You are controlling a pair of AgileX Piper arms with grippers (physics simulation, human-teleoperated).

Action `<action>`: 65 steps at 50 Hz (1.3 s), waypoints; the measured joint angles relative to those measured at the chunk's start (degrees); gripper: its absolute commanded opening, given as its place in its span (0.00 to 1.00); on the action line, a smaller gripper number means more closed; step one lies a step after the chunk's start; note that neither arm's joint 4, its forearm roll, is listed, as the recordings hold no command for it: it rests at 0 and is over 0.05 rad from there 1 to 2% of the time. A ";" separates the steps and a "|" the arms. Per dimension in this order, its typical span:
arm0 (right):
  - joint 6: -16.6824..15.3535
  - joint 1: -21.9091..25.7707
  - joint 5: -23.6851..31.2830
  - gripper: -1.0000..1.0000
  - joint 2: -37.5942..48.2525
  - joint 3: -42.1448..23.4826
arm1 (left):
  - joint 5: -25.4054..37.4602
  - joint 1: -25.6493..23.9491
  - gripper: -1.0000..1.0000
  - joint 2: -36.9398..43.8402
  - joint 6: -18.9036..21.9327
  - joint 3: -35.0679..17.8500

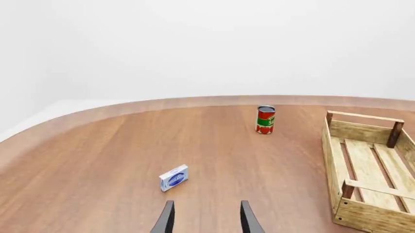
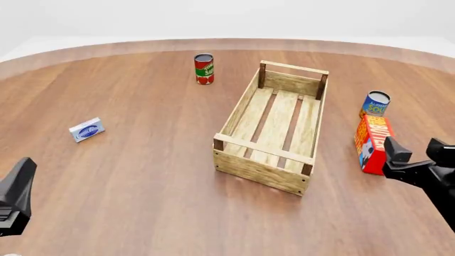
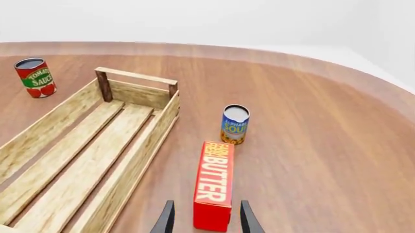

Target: Pick up the butter and put it in the tray.

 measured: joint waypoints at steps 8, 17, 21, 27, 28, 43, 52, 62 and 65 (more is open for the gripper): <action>-0.21 -0.20 -1.96 1.00 3.29 -0.86 | 0.00 0.00 1.00 0.00 0.00 0.00; -0.46 -0.39 -3.70 1.00 6.76 -2.10 | 0.00 0.00 1.00 0.00 0.00 0.00; -0.57 -0.52 -4.53 1.00 8.40 -2.64 | 0.00 0.00 1.00 0.00 0.00 0.00; -0.77 -0.72 -5.54 1.00 10.60 -3.46 | 0.00 0.00 1.00 0.00 0.00 0.00; -0.79 -0.74 -5.76 1.00 11.03 -3.58 | 0.00 0.00 1.00 0.00 0.00 0.00; -0.62 -0.86 -8.86 1.00 17.32 -5.08 | 0.00 0.00 1.00 0.00 0.00 0.00; -0.30 -0.85 -10.76 1.00 20.37 -5.37 | 0.00 0.00 1.00 0.00 0.00 0.00; -0.12 -0.91 -12.38 1.00 22.94 -5.59 | 0.00 0.00 1.00 0.00 0.00 0.00; -0.13 -0.93 -12.67 1.00 23.44 -5.63 | 0.00 0.00 1.00 0.00 0.00 0.00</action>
